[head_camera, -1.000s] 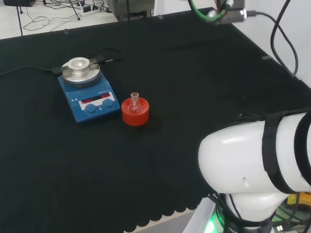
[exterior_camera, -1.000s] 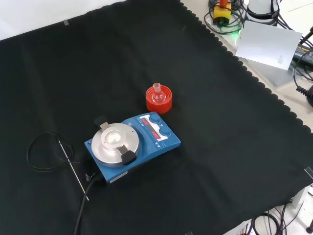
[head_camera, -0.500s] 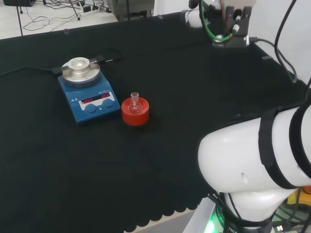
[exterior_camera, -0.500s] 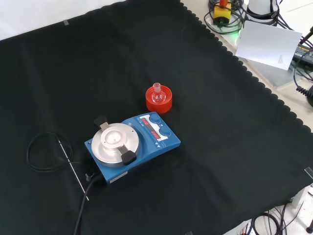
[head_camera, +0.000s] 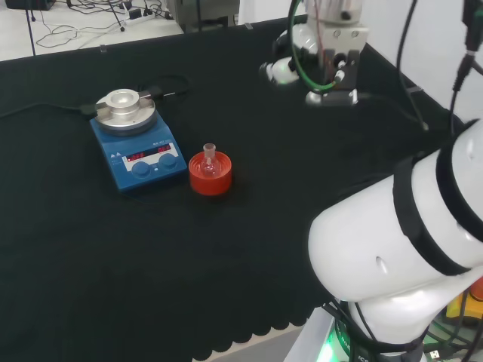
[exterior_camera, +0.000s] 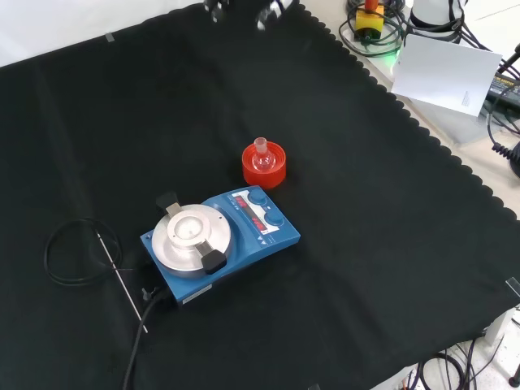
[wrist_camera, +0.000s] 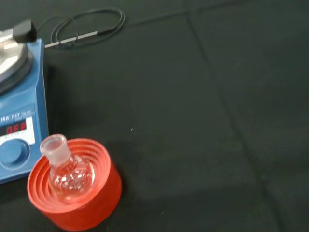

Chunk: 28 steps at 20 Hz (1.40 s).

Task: Pick up the round-bottom flask.

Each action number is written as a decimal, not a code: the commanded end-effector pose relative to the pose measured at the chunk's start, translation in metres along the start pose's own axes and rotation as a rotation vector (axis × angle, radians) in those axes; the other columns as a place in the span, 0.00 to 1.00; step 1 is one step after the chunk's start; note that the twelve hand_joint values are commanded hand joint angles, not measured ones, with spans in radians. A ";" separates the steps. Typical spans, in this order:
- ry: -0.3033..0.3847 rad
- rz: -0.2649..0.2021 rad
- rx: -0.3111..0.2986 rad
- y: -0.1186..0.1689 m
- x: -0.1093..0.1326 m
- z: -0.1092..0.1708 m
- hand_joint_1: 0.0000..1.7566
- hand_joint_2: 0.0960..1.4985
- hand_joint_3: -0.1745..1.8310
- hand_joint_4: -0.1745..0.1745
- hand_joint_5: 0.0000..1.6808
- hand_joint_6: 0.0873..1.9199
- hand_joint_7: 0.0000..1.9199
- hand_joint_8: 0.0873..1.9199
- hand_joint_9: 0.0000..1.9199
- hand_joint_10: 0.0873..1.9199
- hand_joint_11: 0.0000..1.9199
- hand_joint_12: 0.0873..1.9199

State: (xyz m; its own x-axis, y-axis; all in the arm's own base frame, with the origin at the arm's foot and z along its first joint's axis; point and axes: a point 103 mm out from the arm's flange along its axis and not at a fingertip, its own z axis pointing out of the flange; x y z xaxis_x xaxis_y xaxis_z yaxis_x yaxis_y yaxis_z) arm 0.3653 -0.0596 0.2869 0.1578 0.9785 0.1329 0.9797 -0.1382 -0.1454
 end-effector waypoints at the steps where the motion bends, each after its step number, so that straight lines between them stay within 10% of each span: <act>1: 0.009 -0.046 0.063 0.026 0.039 0.058 0.39 0.63 0.17 0.41 0.28 0.06 0.08 0.27 0.17 0.31 0.08 0.70; 15: 0.055 -0.078 0.049 0.046 0.093 0.123 0.48 0.43 0.38 0.40 0.35 0.03 0.12 0.29 0.22 0.31 0.12 0.70; 28: 0.033 -0.106 0.092 0.057 0.105 0.161 0.52 0.37 0.43 0.38 0.40 0.22 0.16 0.30 0.27 0.29 0.14 0.69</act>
State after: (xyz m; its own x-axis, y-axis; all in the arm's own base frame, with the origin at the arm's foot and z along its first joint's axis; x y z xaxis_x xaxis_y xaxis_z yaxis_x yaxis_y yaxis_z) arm 0.4136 0.0439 0.1590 0.0923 0.9777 0.1886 0.9784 -0.0538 -0.1998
